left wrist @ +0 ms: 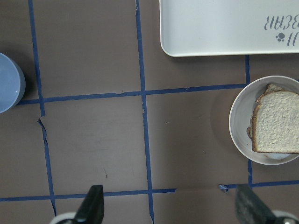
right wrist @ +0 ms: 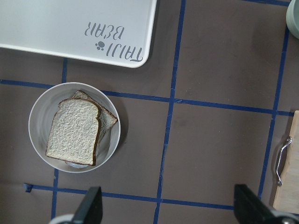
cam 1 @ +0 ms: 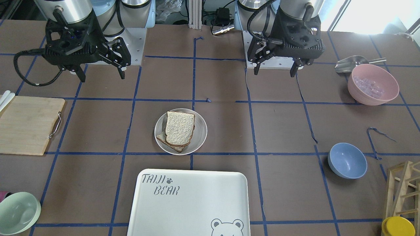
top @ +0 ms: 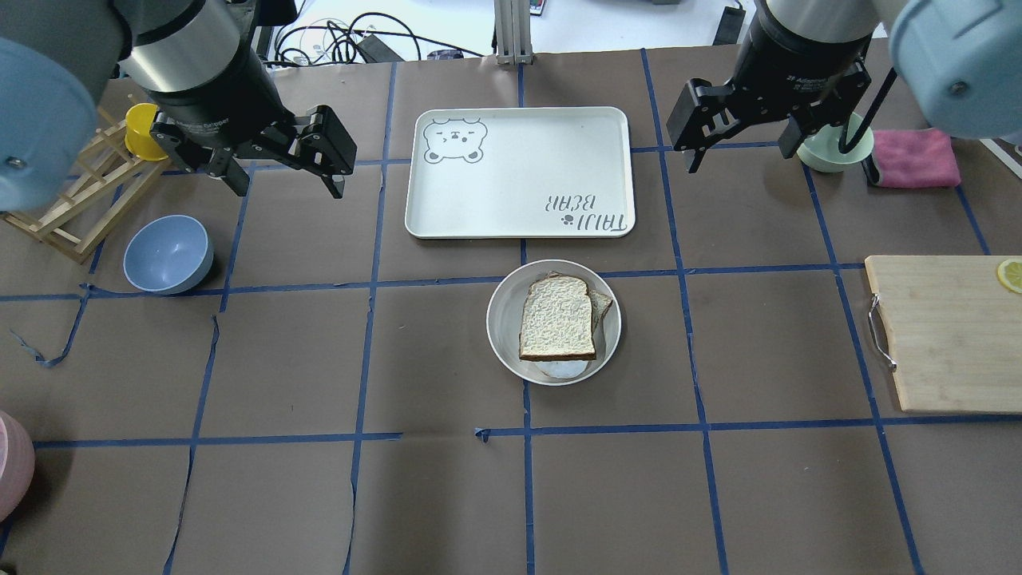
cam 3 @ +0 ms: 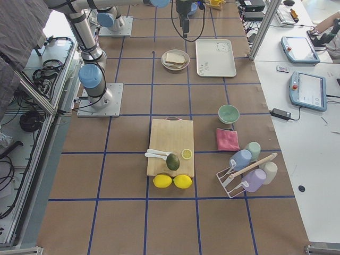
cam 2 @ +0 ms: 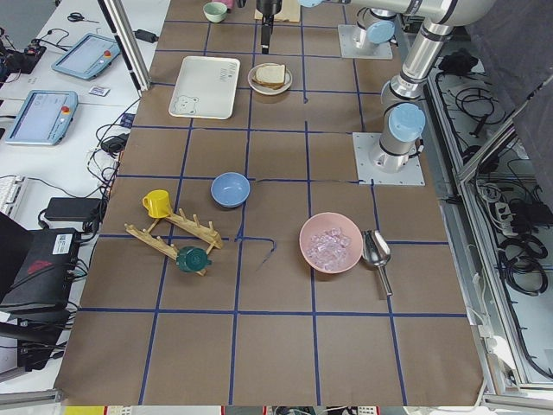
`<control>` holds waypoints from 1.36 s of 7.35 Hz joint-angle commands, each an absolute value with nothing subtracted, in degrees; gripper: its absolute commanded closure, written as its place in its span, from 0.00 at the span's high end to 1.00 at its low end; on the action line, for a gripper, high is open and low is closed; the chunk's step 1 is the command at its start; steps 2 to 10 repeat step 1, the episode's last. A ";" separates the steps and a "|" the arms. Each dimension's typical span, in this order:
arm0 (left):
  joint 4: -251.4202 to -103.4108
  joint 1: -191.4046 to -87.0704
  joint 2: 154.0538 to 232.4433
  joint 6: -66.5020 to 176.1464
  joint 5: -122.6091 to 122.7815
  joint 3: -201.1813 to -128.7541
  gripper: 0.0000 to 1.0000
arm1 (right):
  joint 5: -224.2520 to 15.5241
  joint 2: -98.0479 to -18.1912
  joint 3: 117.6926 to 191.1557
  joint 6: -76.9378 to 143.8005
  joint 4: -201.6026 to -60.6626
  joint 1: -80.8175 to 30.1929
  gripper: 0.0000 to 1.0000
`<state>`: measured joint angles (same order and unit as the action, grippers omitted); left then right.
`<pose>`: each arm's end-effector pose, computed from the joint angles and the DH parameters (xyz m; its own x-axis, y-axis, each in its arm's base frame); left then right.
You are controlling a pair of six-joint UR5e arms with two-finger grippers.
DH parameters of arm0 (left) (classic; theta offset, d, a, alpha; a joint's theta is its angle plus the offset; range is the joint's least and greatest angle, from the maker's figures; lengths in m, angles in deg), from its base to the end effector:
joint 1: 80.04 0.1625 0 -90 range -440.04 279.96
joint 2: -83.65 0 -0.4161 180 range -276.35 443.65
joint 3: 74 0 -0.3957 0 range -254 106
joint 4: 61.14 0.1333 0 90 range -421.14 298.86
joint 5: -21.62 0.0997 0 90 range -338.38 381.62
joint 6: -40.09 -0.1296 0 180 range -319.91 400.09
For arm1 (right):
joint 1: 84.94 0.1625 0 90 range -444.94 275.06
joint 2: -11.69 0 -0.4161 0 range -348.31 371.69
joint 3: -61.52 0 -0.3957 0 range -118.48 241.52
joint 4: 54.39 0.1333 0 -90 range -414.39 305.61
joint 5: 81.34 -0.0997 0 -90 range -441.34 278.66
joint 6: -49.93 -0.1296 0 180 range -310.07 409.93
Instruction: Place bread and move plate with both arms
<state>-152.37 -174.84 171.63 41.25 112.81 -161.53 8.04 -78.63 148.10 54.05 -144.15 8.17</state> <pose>-0.1709 -0.4741 0.4856 -0.9979 0.0623 -0.0196 0.0634 0.9963 -0.0573 0.1616 -0.4919 0.4811 -0.9920 -0.1264 -0.0064 -0.1257 0.9901 -0.0617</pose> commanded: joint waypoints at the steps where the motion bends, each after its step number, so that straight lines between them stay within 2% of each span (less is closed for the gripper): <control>1: -152.28 -174.79 171.63 41.23 112.76 -161.45 1.00 | 6.56 -78.66 148.18 53.98 -144.12 8.22 1.00; 10: -152.28 -174.79 171.63 41.23 112.76 -161.45 1.00 | 6.56 -78.66 148.18 53.98 -144.12 8.22 1.00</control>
